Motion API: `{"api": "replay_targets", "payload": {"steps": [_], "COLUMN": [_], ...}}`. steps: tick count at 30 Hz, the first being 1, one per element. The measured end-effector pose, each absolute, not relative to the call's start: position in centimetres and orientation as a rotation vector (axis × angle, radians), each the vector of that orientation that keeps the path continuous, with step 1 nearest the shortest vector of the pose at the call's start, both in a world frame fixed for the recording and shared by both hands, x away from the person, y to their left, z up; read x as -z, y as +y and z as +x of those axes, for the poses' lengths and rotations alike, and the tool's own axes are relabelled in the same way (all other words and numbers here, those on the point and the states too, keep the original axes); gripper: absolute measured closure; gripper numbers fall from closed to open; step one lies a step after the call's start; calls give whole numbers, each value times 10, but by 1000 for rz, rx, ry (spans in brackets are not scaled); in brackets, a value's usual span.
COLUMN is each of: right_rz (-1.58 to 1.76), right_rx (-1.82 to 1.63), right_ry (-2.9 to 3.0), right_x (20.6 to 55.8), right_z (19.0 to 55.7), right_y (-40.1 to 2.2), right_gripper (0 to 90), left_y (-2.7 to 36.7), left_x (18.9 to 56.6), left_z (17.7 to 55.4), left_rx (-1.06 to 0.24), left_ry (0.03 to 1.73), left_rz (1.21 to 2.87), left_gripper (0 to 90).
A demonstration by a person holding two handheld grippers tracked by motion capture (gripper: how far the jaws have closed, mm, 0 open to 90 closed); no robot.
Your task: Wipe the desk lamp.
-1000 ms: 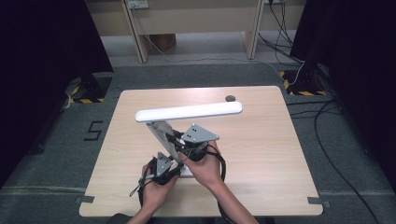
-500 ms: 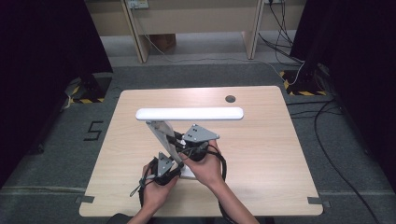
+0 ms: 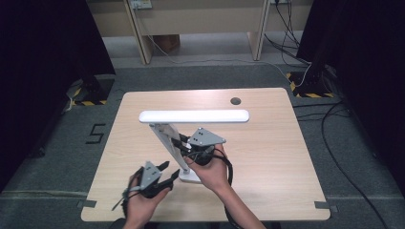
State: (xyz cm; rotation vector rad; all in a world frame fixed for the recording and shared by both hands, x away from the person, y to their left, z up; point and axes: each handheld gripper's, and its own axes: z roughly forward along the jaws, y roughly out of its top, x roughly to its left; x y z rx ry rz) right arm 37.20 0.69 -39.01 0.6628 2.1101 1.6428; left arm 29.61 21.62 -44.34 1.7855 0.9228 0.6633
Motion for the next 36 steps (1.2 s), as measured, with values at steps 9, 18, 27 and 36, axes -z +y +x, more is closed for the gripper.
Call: {"api": "replay_targets", "payload": {"steps": [9,18,27,36], "right_rz": [658,633,592,579], "right_rx": [-1623,-1636,-1636,-1627], "right_ry": [2121,2128,2143,2144], "right_x": [396,392,387,388], "right_z": [370,368,365,365], "right_y": [5,5,7,7], "right_gripper": [746,747,744,743], "left_y": [265,269,263,255], "left_x": [337,292,276,280], "left_z": [304,320,348,359], "left_rx": [-804,-770,-706,-654], "left_ry": [819,746,737,755], "left_rz": [1608,1520,1575,1578], "left_gripper": [507,471,462,532]}}
